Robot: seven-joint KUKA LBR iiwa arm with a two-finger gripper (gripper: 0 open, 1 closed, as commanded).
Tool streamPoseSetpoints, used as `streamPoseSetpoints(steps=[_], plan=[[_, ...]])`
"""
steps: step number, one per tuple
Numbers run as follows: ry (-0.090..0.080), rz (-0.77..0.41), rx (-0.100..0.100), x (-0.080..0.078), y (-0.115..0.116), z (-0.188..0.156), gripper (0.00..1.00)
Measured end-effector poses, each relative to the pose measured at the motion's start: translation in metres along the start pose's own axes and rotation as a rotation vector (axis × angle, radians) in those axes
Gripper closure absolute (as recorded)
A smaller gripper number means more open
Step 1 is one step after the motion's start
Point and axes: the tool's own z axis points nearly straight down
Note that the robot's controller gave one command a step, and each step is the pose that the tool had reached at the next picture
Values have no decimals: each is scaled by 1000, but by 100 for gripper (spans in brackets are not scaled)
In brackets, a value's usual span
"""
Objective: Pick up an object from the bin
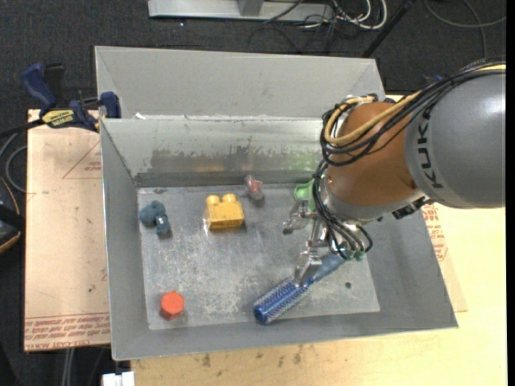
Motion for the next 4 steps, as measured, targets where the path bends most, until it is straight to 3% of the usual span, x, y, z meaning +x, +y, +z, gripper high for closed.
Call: streamPoseSetpoints(steps=[1,2,3,4], plan=[[-24,-326,3,33,10,67,0],[-11,-409,3,33,-10,41,0],[-8,-530,1,40,11,35,0],[-24,-606,6,37,21,66,0]])
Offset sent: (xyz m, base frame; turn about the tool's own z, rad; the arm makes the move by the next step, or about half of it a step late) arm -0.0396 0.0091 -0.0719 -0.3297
